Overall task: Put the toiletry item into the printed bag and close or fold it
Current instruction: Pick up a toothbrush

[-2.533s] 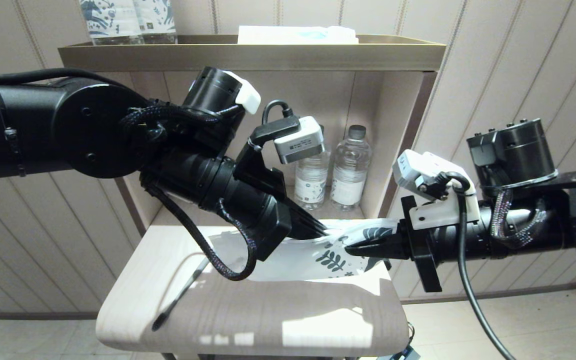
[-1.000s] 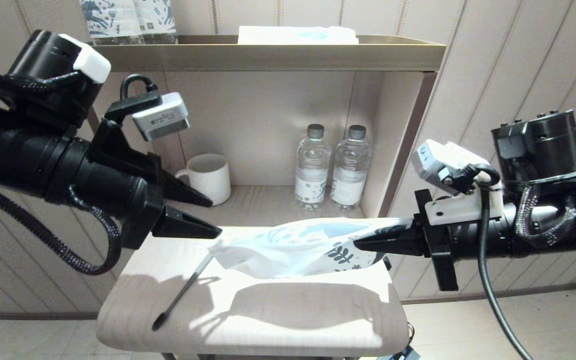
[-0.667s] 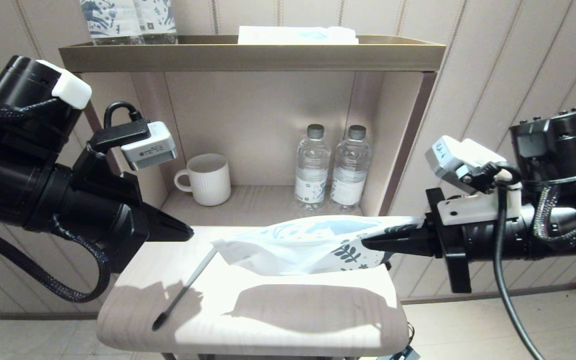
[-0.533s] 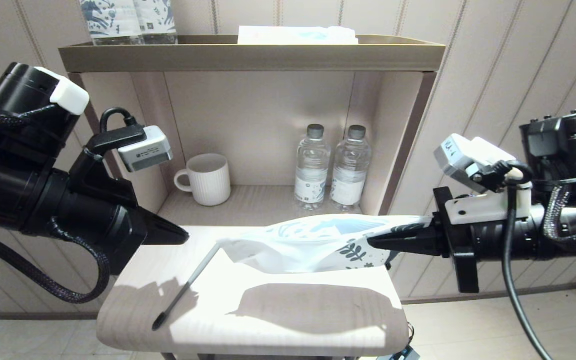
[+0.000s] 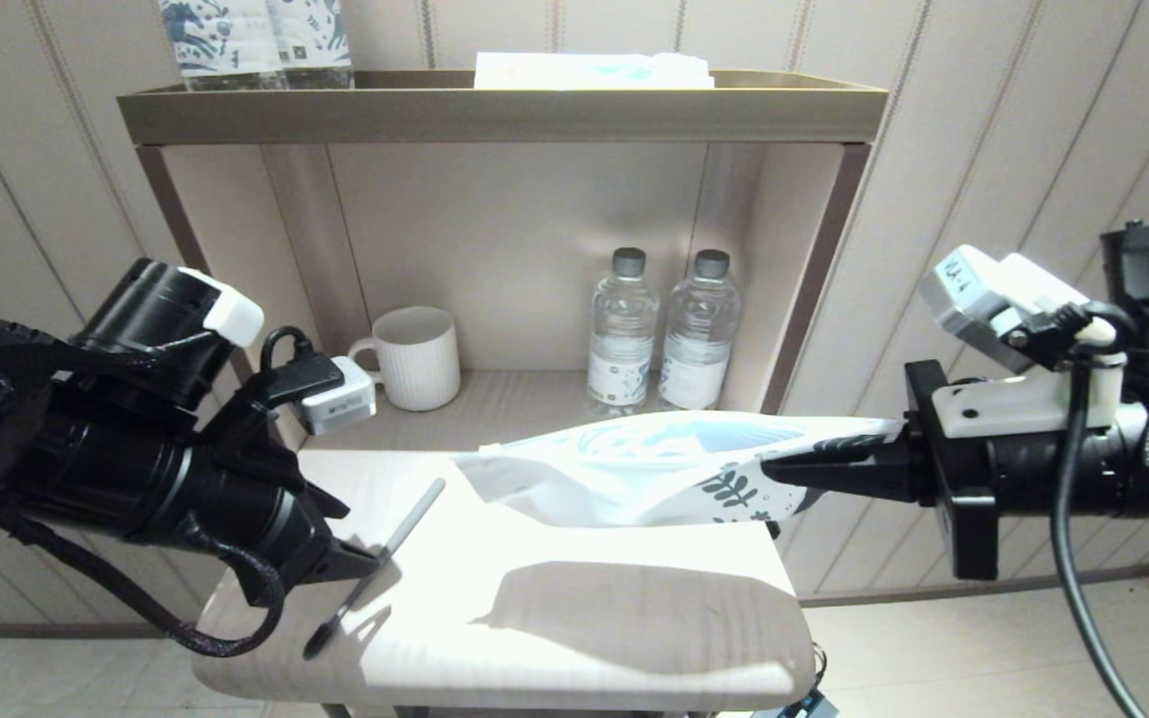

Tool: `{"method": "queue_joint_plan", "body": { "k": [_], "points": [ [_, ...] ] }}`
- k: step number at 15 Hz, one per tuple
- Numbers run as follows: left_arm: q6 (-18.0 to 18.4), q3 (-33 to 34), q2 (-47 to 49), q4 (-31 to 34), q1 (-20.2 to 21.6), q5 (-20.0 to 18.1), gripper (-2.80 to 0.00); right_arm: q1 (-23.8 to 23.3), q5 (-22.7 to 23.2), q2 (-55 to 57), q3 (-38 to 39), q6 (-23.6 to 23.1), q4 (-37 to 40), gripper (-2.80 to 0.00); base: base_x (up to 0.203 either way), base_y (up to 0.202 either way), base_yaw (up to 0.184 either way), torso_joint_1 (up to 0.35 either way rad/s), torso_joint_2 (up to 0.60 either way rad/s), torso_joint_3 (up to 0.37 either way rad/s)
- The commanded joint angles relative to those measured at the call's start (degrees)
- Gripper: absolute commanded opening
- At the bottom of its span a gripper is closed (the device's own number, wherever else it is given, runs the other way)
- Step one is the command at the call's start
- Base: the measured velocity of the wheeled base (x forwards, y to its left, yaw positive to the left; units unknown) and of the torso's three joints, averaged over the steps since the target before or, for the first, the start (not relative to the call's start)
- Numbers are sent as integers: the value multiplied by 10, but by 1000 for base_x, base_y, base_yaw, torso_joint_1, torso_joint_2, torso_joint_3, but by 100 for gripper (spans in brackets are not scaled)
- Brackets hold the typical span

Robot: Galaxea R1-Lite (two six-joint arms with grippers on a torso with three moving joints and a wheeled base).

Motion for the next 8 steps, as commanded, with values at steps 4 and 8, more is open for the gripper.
{"method": "queue_joint_plan", "body": {
  "k": [4, 8],
  "points": [
    [-15, -15, 71, -52, 1, 6, 0, -2, 2, 2, -3, 3, -1, -280, 0, 0, 0, 0, 0, 0],
    [-15, -19, 134, -106, 3, 32, 0, -12, 2, 4, -2, 2, 0, -280, 0, 0, 0, 0, 0, 0]
  ]
}}
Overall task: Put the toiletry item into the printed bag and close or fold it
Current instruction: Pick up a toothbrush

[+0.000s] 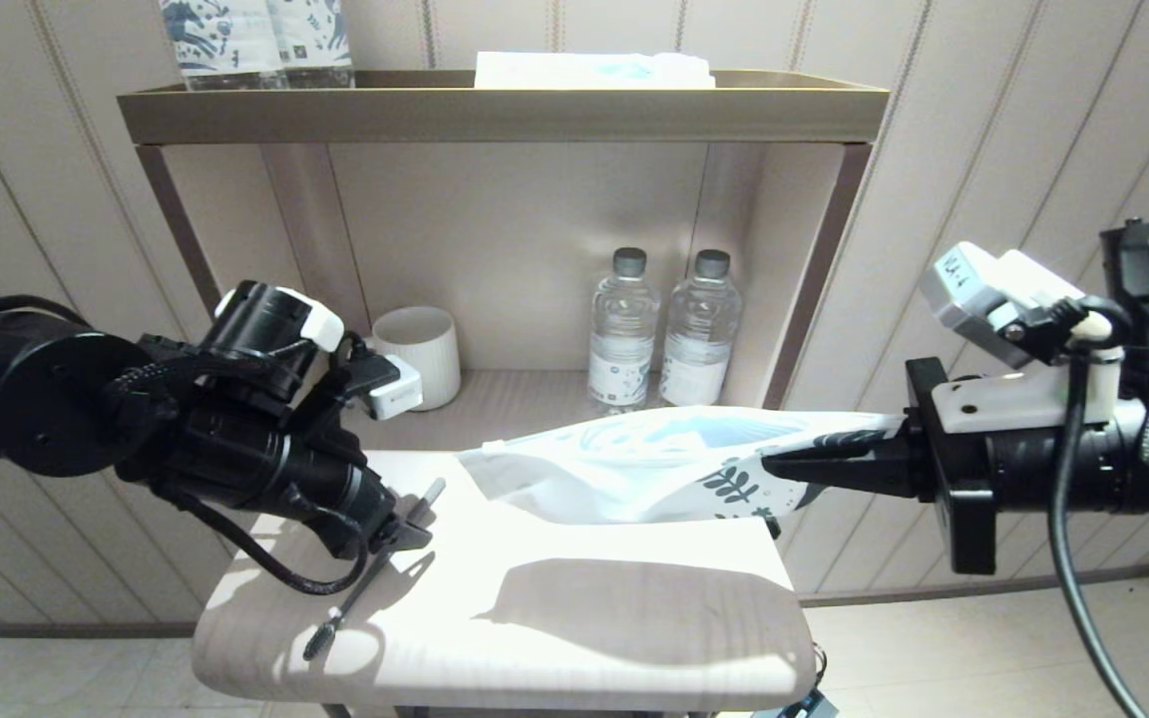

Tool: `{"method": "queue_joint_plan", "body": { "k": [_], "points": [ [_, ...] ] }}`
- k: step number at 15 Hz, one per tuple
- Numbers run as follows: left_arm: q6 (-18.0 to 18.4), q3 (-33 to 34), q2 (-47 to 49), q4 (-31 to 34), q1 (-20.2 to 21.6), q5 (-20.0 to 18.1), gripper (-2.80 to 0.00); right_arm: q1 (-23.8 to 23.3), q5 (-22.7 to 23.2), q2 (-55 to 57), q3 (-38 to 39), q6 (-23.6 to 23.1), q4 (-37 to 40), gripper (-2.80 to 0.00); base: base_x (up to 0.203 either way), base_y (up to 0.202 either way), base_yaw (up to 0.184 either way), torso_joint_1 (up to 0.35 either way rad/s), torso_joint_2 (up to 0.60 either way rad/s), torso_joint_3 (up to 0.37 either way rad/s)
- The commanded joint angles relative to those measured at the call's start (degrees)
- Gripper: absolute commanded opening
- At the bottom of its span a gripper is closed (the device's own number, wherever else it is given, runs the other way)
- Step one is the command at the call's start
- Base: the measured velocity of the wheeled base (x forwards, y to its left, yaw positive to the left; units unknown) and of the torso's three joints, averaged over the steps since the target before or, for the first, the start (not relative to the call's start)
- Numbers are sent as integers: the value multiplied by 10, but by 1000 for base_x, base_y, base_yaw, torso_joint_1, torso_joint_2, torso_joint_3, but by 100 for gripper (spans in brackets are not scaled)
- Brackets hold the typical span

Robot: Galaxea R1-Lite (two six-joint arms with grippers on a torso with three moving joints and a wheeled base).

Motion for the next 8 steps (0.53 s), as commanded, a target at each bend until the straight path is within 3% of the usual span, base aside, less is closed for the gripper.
{"method": "queue_joint_plan", "body": {
  "k": [1, 6, 7, 8],
  "points": [
    [4, -2, 46, -17, 2, 7, 0, -5, 2, 1, 1, -2, 1, -280, 0, 0, 0, 0, 0, 0],
    [7, -10, 62, -24, 10, 10, 0, -13, 10, 0, 2, -2, 1, -280, 0, 0, 0, 0, 0, 0],
    [7, -7, 61, -24, 10, 10, -280, -13, 10, 0, 1, -1, 1, -280, 0, 0, 0, 0, 0, 0],
    [8, -6, 59, -23, 10, 10, -280, -13, 10, 0, 1, -2, 1, -280, 0, 0, 0, 0, 0, 0]
  ]
}}
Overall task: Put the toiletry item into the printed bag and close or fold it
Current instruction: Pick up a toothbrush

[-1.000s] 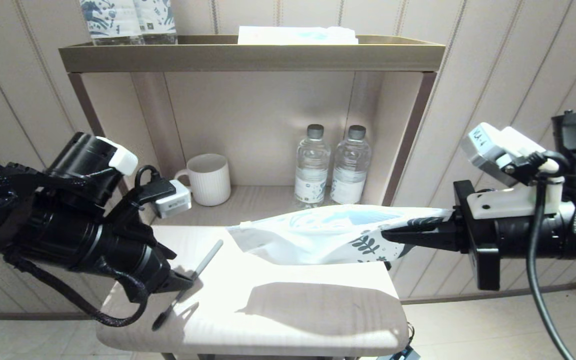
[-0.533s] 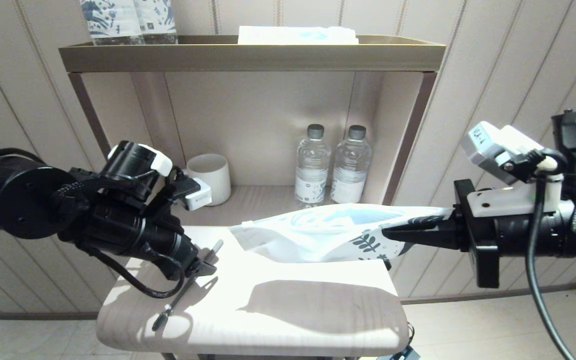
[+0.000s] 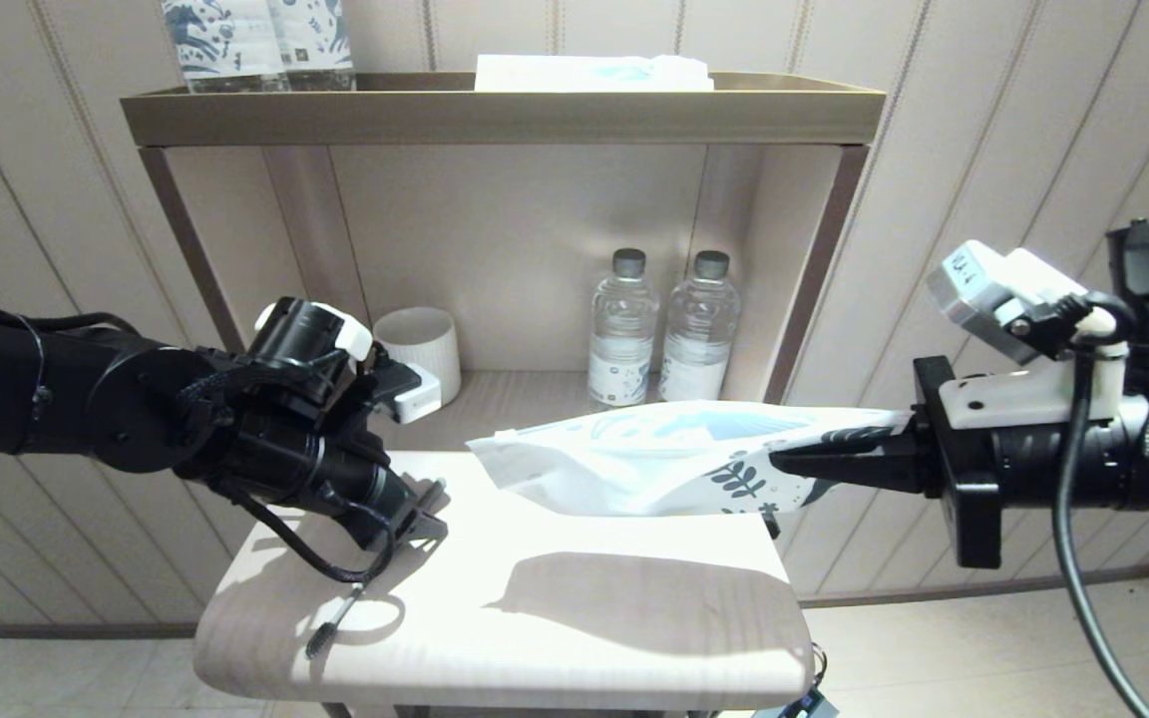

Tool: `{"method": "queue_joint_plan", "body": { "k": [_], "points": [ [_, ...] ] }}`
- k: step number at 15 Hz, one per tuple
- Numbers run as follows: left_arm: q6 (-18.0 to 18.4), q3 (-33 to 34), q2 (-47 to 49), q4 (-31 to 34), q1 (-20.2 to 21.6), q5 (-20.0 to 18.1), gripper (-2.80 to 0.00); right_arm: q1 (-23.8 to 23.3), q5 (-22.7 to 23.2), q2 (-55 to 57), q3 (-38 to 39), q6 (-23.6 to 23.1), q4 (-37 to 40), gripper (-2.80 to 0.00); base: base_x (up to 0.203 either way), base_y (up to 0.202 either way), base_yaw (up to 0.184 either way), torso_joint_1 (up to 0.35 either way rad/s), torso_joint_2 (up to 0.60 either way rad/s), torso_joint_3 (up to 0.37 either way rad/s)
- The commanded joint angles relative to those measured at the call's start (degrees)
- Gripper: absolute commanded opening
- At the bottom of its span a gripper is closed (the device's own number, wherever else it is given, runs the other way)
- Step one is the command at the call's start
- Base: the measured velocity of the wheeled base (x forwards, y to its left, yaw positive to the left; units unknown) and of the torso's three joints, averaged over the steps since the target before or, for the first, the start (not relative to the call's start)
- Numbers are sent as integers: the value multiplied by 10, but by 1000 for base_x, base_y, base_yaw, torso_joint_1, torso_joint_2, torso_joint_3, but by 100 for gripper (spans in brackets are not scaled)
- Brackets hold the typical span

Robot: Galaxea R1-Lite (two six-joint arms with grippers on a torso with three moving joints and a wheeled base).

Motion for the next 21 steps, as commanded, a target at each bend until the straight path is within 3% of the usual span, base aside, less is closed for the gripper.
{"method": "queue_joint_plan", "body": {
  "k": [1, 8, 16, 21],
  "points": [
    [2, 2, 4, 4, 1, 1, -280, 0, 3, -1, 0, -2, 0, -280, 0, 0, 0, 0, 0, 0],
    [1, 2, -2, 7, 0, 1, -280, 0, 3, -4, 4, -1, 0, -280, 0, 0, 0, 0, 0, 0],
    [-6, -20, -73, 1, 3, -11, -280, 0, 2, -8, 11, -1, 0, -280, 0, 0, 0, 0, 0, 0],
    [-35, -109, -148, 10, 8, -90, -280, 2, 2, -6, 24, -1, -3, -280, 0, 0, 0, 0, 0, 0]
  ]
}}
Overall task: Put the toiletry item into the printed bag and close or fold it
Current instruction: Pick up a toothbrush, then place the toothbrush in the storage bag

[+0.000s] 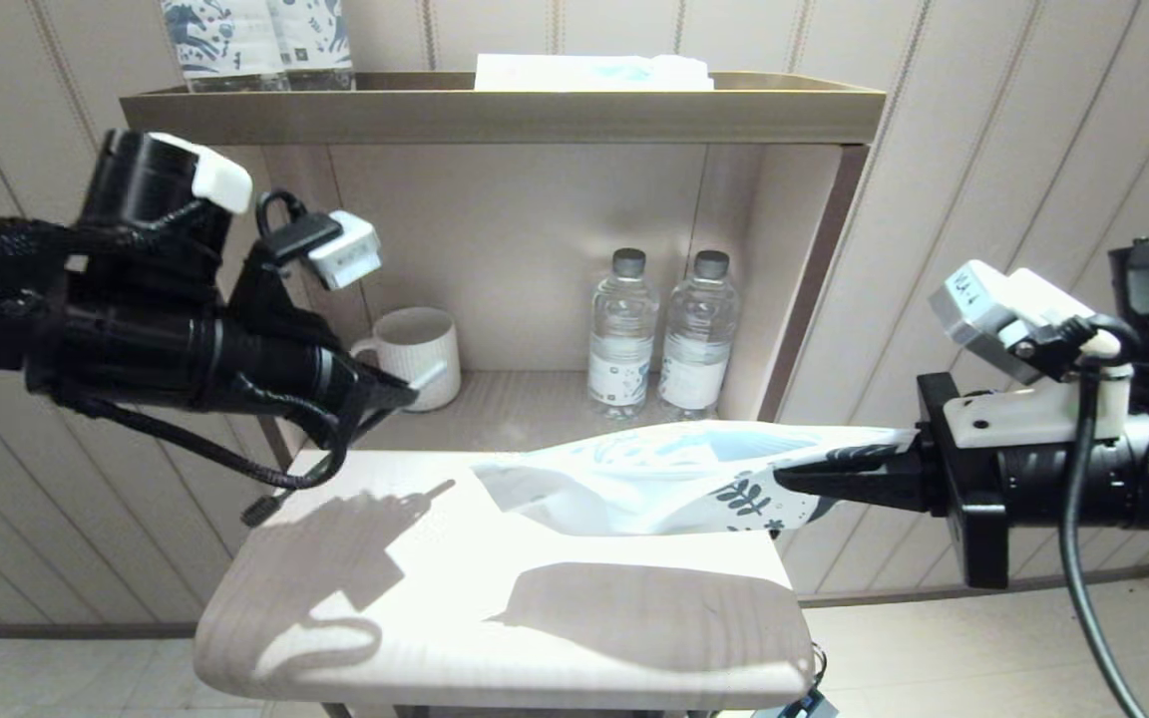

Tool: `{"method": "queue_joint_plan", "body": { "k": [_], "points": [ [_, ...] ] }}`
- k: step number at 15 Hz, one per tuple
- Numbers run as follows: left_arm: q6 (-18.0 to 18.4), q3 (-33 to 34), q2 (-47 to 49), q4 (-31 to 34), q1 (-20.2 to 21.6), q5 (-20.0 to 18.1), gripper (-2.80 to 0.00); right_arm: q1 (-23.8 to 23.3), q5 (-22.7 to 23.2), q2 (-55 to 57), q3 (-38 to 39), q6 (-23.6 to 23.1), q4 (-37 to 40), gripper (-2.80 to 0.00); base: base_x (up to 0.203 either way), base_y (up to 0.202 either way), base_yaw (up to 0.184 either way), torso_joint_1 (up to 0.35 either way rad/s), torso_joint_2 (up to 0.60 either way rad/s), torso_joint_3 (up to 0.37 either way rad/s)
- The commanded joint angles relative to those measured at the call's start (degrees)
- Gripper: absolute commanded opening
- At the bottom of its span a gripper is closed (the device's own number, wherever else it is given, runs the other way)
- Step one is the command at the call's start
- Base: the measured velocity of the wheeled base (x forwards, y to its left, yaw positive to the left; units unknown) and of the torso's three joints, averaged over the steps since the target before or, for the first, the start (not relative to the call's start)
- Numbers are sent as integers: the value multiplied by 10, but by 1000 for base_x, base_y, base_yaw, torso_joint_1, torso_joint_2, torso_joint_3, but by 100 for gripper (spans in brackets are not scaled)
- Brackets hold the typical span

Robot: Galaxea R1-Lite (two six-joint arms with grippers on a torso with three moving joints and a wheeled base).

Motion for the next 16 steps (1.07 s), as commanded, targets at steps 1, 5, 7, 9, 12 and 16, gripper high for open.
{"method": "queue_joint_plan", "body": {
  "k": [1, 5, 7, 9, 12, 16],
  "points": [
    [-6, -43, -30, 10, 1, -11, -280, 1, 2, 1, 6, -1, -2, -280, 0, 0, 0, 0, 0, 0],
    [-30, -139, -30, 49, -9, -51, -280, 5, 2, 14, 2, -1, -1, -280, 0, 0, 0, 0, 0, 0],
    [-40, -192, -25, 75, -34, -75, -280, 6, 2, 16, -3, 0, -1, -280, 0, 0, 0, 0, 0, 0],
    [-63, -240, -11, 84, -83, -99, -280, 6, 3, 26, -10, 1, 0, -280, 0, 0, 0, 0, 0, 0],
    [-113, -298, 34, 82, -151, -112, -280, 7, 2, 37, -18, 1, 0, -280, 0, 0, 0, 0, 0, 0],
    [-137, -341, 75, 81, -222, -114, -280, 6, 2, 53, -33, 2, 3, -280, 0, 0, 0, 0, 0, 0]
  ]
}}
